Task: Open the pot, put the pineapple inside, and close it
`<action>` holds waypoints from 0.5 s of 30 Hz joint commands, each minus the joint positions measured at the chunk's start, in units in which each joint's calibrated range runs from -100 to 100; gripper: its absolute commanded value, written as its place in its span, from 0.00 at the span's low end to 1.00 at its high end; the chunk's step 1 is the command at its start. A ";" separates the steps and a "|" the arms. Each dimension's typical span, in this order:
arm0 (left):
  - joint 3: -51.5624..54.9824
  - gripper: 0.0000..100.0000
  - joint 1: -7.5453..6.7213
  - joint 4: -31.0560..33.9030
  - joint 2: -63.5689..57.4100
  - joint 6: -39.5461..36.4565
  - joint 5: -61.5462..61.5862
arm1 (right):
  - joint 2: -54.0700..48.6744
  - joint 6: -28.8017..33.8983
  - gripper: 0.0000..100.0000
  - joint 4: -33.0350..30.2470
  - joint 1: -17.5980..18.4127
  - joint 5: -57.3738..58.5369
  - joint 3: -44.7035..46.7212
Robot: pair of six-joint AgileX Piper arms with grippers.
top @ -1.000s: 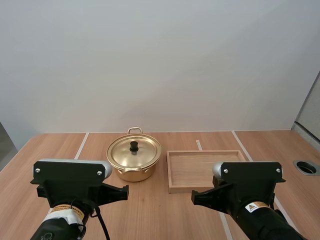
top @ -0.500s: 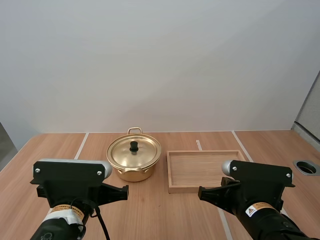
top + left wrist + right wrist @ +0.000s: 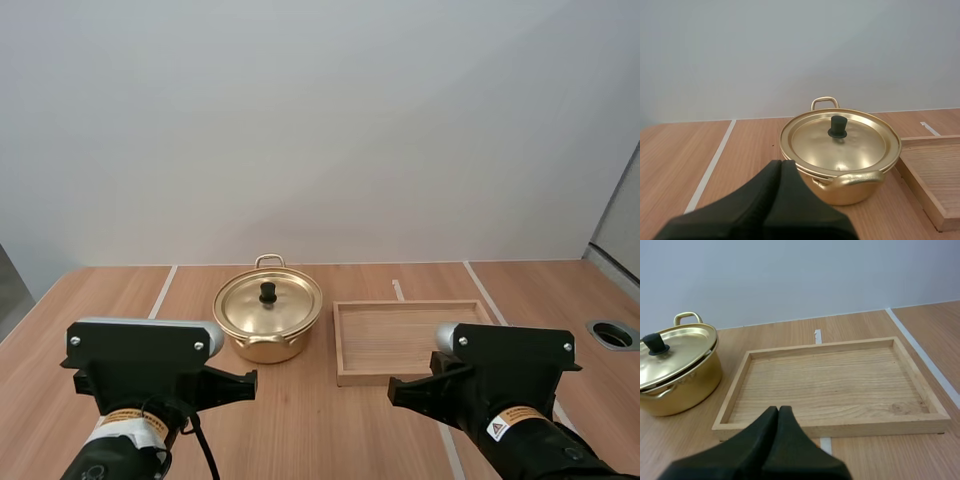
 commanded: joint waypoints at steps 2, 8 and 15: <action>0.00 0.00 0.04 -0.92 -0.23 -0.52 -1.07 | -0.84 -0.47 0.00 -1.90 0.03 0.79 0.01; 0.00 0.00 0.04 -0.92 -0.23 -0.52 -1.07 | -0.84 -0.47 0.00 -1.61 0.03 0.62 0.01; 0.00 0.00 0.04 -0.92 -0.23 -0.52 -1.07 | -0.84 -0.47 0.00 -1.61 0.03 0.40 0.01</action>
